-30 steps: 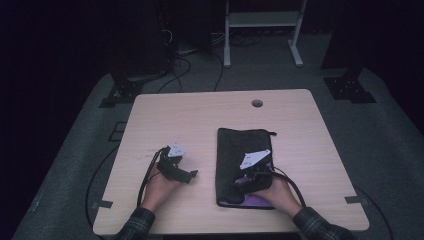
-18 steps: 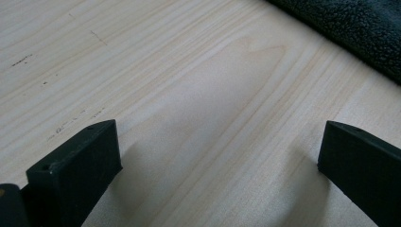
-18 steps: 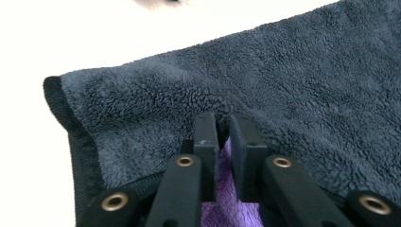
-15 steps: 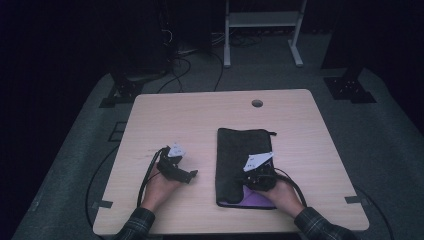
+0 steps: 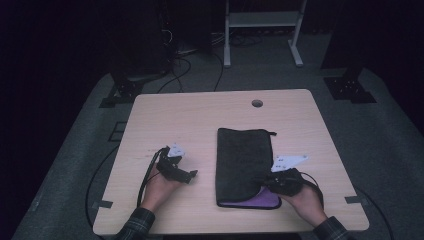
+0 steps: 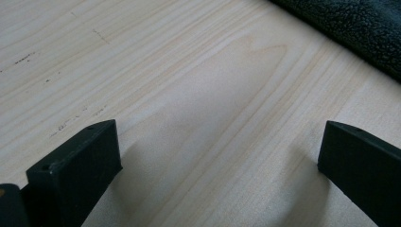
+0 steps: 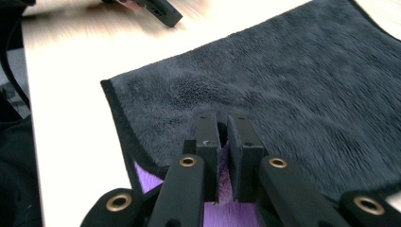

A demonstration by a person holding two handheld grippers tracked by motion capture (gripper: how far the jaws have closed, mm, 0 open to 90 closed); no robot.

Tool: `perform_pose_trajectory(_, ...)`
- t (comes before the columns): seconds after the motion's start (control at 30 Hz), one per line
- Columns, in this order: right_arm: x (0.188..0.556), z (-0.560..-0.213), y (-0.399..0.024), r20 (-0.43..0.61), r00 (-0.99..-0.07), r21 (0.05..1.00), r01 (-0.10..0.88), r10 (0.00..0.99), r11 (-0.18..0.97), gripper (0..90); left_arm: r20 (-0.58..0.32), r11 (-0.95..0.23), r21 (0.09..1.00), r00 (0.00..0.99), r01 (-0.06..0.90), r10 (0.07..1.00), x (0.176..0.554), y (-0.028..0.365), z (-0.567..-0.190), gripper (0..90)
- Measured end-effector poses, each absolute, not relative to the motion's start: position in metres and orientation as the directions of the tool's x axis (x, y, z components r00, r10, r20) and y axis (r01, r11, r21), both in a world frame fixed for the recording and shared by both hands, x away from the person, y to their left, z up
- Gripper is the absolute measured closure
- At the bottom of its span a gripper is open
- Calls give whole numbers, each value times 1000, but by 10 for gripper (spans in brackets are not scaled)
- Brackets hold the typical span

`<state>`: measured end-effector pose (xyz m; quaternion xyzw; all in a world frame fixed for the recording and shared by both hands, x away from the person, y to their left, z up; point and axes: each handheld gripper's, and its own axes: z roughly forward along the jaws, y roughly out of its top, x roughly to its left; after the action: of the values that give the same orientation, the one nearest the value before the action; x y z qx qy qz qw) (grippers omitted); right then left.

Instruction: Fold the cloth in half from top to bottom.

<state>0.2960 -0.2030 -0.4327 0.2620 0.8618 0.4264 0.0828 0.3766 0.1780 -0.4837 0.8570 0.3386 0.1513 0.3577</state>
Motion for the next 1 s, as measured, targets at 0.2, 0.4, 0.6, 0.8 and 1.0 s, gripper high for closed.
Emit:
perform_pose_trajectory(0.2,280,-436,-222,90,-835,773,403,543,491,806,17,-516,715,725,473,689,377,178,-484,0)
perform_pose_trajectory(0.4,267,-442,-234,96,-822,749,431,561,503,770,17,-514,715,723,474,690,376,178,-484,0)
perform_pose_trajectory(0.6,261,-438,-248,114,-804,768,444,584,462,645,14,-513,714,723,476,691,376,178,-484,0)
perform_pose_trajectory(0.8,274,-438,-255,134,-777,776,468,615,422,454,4,-517,708,729,481,685,377,177,-482,0)
perform_pose_trajectory(1.0,301,-437,-257,112,-757,785,465,644,410,359,-36,-473,742,732,475,680,380,177,-475,0)
